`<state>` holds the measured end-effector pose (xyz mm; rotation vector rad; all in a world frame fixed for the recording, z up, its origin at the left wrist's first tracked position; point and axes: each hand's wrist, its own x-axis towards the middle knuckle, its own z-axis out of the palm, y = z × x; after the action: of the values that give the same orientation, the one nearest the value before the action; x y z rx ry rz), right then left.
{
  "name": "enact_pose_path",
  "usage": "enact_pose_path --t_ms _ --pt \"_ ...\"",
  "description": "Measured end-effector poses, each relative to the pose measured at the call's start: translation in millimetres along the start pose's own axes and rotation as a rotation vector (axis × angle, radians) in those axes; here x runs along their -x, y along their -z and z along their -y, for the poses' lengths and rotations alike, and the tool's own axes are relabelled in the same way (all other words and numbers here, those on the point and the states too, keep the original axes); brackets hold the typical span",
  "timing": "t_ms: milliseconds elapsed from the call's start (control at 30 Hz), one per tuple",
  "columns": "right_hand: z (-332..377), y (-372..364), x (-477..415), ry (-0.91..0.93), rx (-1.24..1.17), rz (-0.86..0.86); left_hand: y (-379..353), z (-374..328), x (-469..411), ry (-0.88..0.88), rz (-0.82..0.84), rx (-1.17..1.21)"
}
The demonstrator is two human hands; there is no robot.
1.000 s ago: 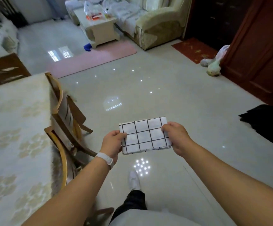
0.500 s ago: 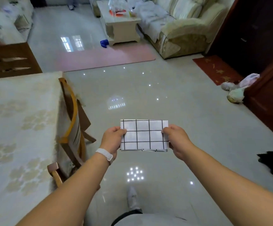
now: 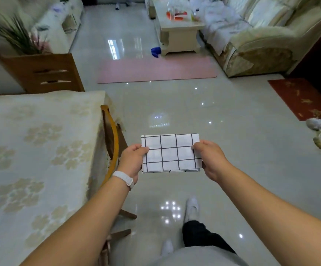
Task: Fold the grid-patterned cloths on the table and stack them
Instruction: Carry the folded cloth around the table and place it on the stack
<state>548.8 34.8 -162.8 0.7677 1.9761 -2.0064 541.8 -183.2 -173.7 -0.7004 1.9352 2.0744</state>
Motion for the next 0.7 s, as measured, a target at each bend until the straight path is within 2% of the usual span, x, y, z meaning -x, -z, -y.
enact_pose_path --t_ms 267,700 --pt "41.4 -16.1 -116.0 -0.021 -0.009 0.097 -39.0 -37.0 -82.4 0.047 -0.073 0.028" --pt "183.8 -2.5 -314.8 0.019 -0.006 0.159 -138.3 -145.7 -250.8 0.074 -0.166 0.072"
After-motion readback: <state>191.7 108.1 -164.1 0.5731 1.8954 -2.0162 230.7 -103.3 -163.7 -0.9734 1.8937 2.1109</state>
